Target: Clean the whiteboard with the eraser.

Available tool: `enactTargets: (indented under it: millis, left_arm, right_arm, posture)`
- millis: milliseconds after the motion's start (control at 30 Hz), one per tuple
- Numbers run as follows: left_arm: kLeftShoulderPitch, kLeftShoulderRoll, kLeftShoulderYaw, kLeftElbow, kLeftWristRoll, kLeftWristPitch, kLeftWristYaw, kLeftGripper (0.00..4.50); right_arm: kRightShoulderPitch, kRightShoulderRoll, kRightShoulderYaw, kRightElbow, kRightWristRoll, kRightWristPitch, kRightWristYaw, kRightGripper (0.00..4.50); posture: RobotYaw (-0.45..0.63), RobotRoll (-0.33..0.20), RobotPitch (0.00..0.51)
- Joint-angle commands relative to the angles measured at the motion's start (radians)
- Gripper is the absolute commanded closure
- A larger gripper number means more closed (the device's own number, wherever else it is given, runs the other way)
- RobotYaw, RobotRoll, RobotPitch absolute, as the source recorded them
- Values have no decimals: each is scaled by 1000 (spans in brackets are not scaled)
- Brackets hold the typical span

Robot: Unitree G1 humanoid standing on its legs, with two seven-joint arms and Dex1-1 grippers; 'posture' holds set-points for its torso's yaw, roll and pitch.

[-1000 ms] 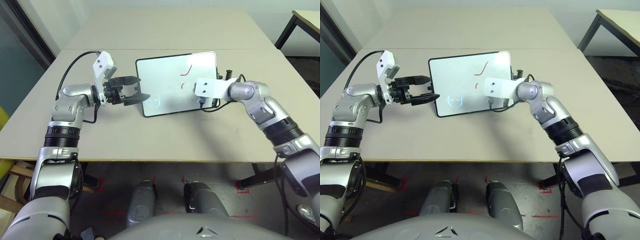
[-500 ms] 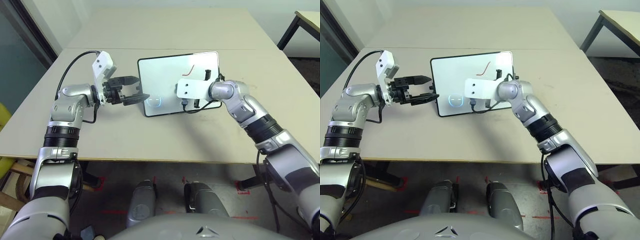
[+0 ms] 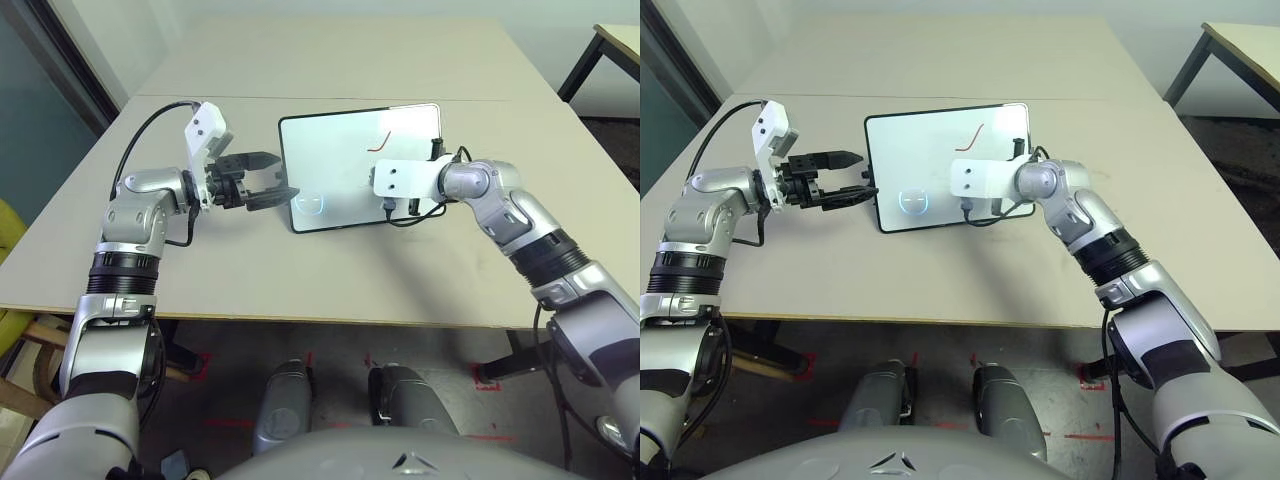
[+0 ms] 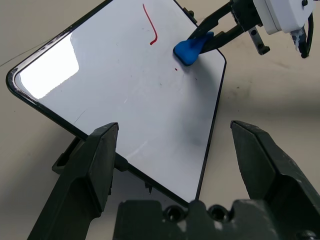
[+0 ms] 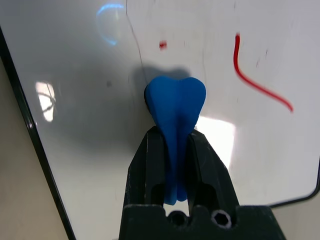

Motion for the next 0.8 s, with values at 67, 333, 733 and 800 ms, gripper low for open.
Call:
enactTargets:
  millis: [67,333,733,800]
  left_arm:
    - [-13,2,-2,9,-9,-9,0,0]
    - [-16,1,-2,10,-9,-11,1,0]
    - [-11,7,2,8,-10,-8,5,0]
    - [-12,6,2,8,-10,-8,6,0]
  right_arm:
    - [28,-44,-18,30,-10,-9,5,4131]
    - [25,-4,4,3,-10,-5,9,4131]
    - [-21,99,27,9,-33,-10,9,4131]
    - [-27,114,32,6,-36,-12,12,4131]
  posture:
    - [189,0,56]
    - [191,0,54]
    - [200,0,53]
    - [199,0,54]
